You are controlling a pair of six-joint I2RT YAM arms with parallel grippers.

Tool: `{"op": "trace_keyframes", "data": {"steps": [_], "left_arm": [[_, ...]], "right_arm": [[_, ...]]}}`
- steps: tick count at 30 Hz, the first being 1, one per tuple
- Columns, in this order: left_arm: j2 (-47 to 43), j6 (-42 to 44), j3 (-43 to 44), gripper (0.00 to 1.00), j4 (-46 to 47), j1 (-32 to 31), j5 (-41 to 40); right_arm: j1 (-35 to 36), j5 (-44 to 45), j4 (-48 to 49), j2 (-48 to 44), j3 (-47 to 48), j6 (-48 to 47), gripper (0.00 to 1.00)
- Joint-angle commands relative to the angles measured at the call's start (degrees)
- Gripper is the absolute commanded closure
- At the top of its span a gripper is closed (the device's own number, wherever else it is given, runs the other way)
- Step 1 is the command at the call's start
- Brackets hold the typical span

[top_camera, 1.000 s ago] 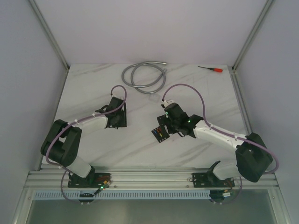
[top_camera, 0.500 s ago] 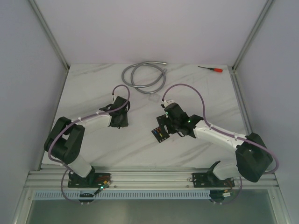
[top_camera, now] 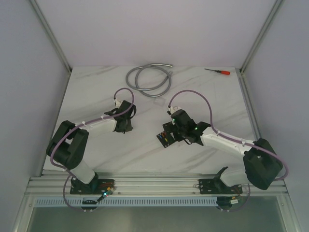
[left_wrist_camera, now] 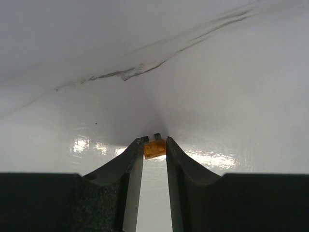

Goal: Snap on the fuse box
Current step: Move the fuse to the center of the board.

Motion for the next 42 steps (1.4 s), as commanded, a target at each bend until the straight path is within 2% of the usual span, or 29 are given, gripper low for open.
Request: {"op": "trace_keyframes", "data": {"steps": [1,6,17,26,32,36,42], "left_arm": [[2.60,-2.38,-2.91,0.65,-7.30,0.21,-1.49],[2.58,-3.44,-2.87,0.69,-8.03,-0.58,-0.05],[2.08,-12.44,0.54,0.68,-4.92,-9.03,7.24],[-0.09,-19.32,-1.12,0.56,3.86,-13.27,14.13],[-2.91,-19.78,-2.46,0.50,6.82,-13.03,15.18],[-6.01,-19.15,-5.52,0.46,8.58,-10.36,16.40],[-14.33,-17.58,-11.19,0.37,11.02,-4.00,18.56]], "right_arm": [[-0.31,-0.68,2.33,-2.17,-1.06,-0.01,0.14],[-0.39,-0.71,3.02,-2.63,-1.62,-0.02,0.14],[-0.26,-3.60,6.52,-4.27,-2.43,0.95,0.14],[1.83,-4.60,9.19,-2.86,-1.73,0.60,0.14],[4.93,-4.96,11.13,0.14,0.42,-1.03,0.15],[7.42,-5.15,12.79,3.03,1.82,-2.50,0.18],[9.36,-5.56,13.82,7.86,4.84,-4.83,0.30]]}}
